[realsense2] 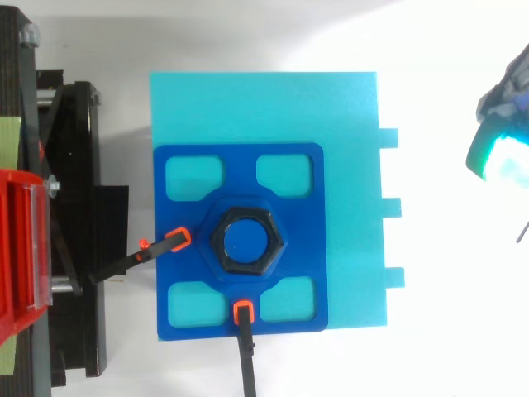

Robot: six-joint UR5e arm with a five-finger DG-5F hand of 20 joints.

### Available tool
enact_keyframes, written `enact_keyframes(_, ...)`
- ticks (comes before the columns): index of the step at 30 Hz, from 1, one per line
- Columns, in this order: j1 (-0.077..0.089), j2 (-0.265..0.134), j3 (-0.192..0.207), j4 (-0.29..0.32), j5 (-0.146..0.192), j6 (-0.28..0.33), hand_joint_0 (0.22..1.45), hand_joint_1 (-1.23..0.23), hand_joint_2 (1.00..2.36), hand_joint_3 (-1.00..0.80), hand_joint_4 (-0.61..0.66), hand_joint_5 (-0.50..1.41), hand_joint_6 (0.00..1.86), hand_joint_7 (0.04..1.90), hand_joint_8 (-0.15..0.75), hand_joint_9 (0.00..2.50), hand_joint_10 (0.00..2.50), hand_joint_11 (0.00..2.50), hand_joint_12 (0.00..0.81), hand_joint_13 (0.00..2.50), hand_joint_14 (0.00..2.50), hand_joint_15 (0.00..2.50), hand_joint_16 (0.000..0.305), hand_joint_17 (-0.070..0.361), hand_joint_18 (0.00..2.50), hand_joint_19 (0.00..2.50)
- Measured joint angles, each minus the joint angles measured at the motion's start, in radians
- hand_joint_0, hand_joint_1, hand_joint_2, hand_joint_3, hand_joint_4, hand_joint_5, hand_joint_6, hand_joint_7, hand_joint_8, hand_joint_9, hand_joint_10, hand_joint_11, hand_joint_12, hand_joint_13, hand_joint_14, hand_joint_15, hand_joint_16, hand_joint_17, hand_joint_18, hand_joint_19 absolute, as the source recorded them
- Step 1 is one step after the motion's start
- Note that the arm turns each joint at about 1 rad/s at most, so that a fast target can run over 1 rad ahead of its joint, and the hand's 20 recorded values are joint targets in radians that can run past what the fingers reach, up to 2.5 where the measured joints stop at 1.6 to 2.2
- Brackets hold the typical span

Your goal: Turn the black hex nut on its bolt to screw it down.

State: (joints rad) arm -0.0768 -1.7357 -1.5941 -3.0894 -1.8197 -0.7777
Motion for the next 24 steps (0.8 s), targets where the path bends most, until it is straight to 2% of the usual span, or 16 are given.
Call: enact_keyframes(24, 0.000, 0.000, 0.000, 0.000, 0.000, 0.000, 0.48, -0.52, 1.00, -0.50, 0.26, -0.15, 0.50, 0.93, 0.281, 0.81, 0.01, 0.21, 0.369, 0.50, 0.00, 0.10, 0.053, 0.120, 0.47, 0.27)
